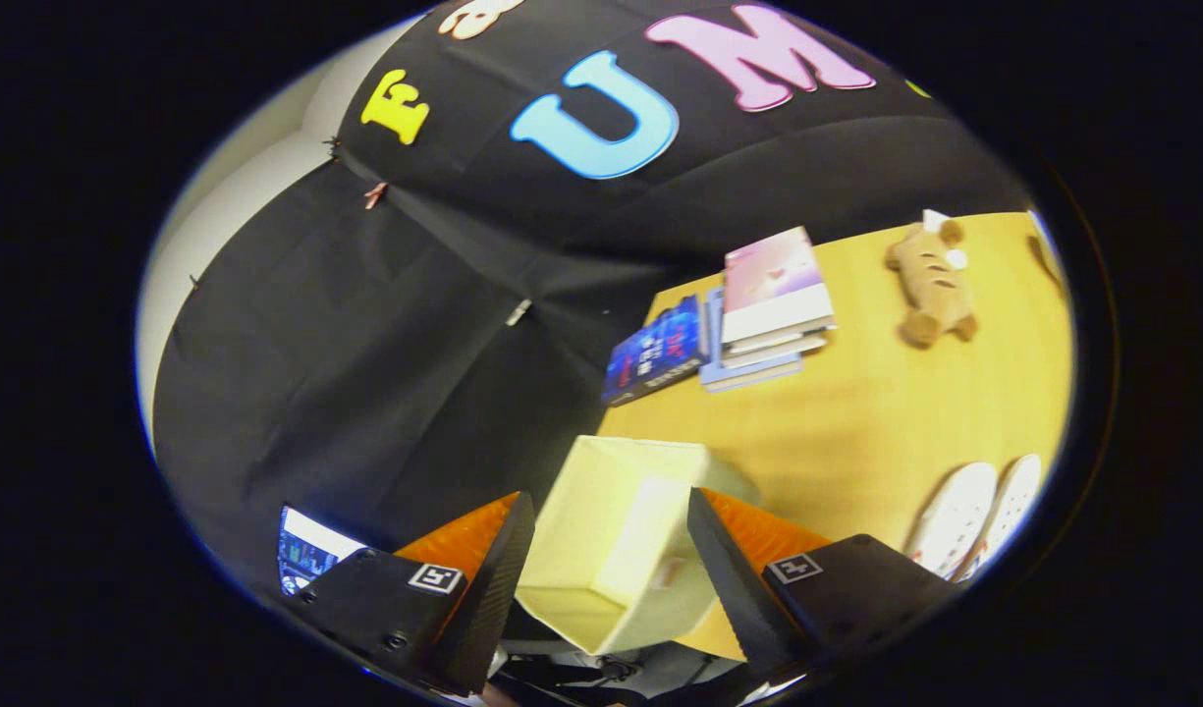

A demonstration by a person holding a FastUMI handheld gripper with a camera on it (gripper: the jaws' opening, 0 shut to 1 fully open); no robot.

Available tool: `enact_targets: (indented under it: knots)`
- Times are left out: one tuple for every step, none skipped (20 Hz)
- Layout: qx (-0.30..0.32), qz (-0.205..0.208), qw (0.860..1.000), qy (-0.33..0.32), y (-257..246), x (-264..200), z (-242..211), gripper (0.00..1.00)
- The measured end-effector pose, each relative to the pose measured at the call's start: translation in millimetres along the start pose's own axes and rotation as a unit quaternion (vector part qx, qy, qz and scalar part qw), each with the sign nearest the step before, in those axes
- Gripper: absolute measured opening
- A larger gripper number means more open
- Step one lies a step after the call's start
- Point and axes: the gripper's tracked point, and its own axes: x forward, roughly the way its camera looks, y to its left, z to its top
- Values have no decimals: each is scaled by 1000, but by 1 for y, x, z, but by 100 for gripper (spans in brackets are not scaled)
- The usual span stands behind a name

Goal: Open the storage box then place both shoes into the box .Put the left shoe in first, then the right shoe, with the right side of both shoes facing outward in a uniform manner.

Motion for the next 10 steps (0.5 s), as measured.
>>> enact_targets:
  knots:
    - [1, -30, 1000, -3, -24, -11, 1, 96]
    - [0, -62, 998, -7, -50, -22, 3, 96]
    - [-1, -94, 996, -7, -77, -31, 1, 96]
    - [0, -123, 992, -4, -102, -40, -2, 96]
    - [5, -145, 989, 0, -120, -50, -7, 96]
    - [12, -162, 987, 8, -138, -56, -14, 96]
    - [20, -177, 984, 21, -153, -60, -23, 96]
    - [29, -188, 981, 36, -169, -64, -34, 93]
    - [36, -199, 978, 52, -184, -65, -46, 90]
    - [39, -210, 974, 72, -199, -65, -58, 87]
